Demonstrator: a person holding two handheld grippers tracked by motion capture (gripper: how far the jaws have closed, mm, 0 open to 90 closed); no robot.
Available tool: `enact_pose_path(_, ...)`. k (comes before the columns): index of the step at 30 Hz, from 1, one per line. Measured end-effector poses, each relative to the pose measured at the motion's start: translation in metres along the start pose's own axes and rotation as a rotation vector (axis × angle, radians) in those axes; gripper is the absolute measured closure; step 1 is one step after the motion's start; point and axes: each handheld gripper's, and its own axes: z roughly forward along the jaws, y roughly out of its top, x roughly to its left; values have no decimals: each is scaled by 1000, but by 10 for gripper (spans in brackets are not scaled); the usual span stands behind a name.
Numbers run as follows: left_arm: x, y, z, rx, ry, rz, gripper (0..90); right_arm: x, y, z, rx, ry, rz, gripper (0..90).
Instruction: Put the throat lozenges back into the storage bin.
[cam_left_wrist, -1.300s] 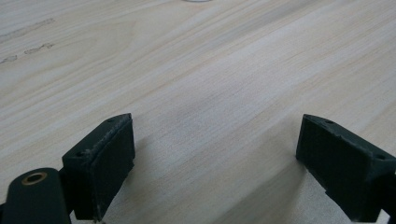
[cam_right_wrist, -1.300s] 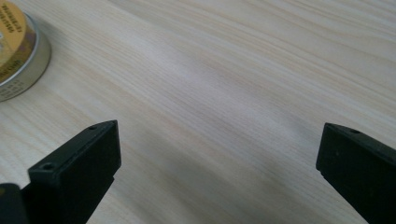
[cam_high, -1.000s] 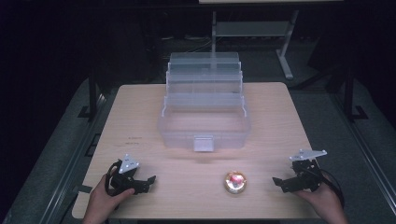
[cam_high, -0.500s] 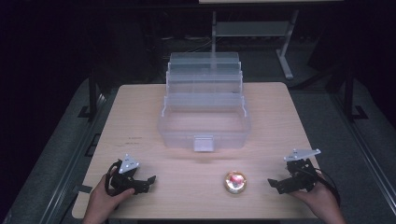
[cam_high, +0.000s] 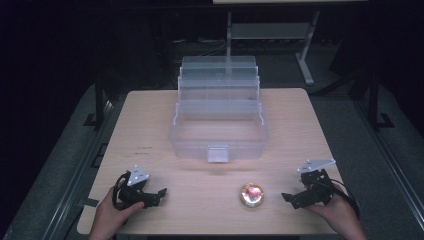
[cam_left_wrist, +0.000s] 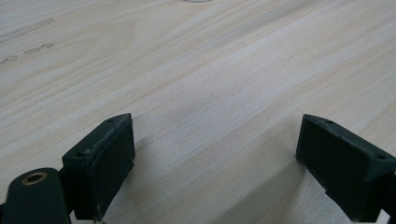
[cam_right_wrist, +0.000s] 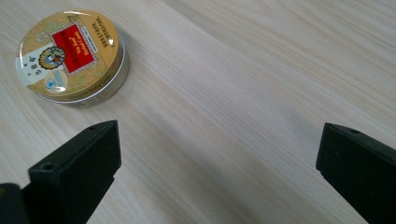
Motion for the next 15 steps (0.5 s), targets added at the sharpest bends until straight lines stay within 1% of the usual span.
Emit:
enact_pose_path(6, 0, 0, 0, 0, 0, 0, 107, 4, 4, 2, 5, 9, -16, 0)
enact_pose_path(10, 0, 0, 0, 0, 0, 0, 107, 7, 6, 4, 12, 17, -32, 0)
enact_pose_path(11, 0, 0, 0, 0, 0, 0, 107, 8, 7, 5, 17, 21, -43, 0)
enact_pose_path(15, 0, 0, 0, 0, 0, 0, 107, 11, 9, 7, 19, 28, -46, 0)
